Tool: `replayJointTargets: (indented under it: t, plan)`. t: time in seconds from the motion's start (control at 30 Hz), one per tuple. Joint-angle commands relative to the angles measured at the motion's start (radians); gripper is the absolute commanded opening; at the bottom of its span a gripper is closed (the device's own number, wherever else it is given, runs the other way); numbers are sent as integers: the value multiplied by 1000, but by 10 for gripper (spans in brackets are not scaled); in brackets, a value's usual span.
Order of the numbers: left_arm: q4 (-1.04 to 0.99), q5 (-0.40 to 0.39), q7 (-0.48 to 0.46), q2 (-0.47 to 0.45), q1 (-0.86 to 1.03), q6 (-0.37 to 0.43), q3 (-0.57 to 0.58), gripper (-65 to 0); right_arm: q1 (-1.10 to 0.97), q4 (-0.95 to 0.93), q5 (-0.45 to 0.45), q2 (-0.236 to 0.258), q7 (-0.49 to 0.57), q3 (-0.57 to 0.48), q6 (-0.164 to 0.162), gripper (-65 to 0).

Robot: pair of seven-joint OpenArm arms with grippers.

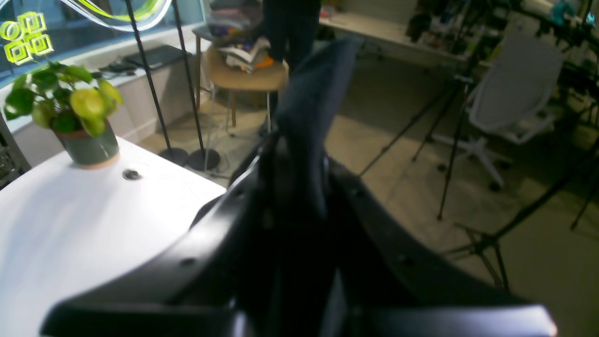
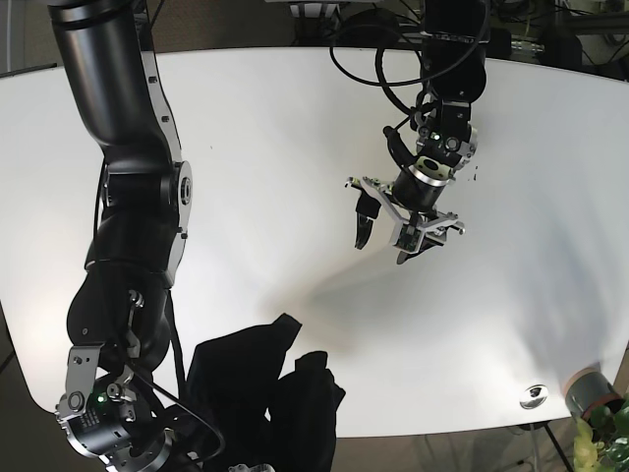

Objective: Fold the T-shirt properly
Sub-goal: 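Lift the shirt with the right gripper and bring the left gripper over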

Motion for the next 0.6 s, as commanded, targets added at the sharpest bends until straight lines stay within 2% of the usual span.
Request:
replayJointTargets:
  t: [0.0,0.37,0.57]
  plan:
    - [7,-5,-23,2,-41,-2,14,-272,-1,16,14,-28,44,3,-5,-631]
    - [-69,-5,-25,-3,-52,-2,57,-272,-210,66,14,-73,48,3,-5,-631]
    - [-143,-6,-28,5,-90,-2,107,-272,-228,83,14,-73,50,3,-5,-631]
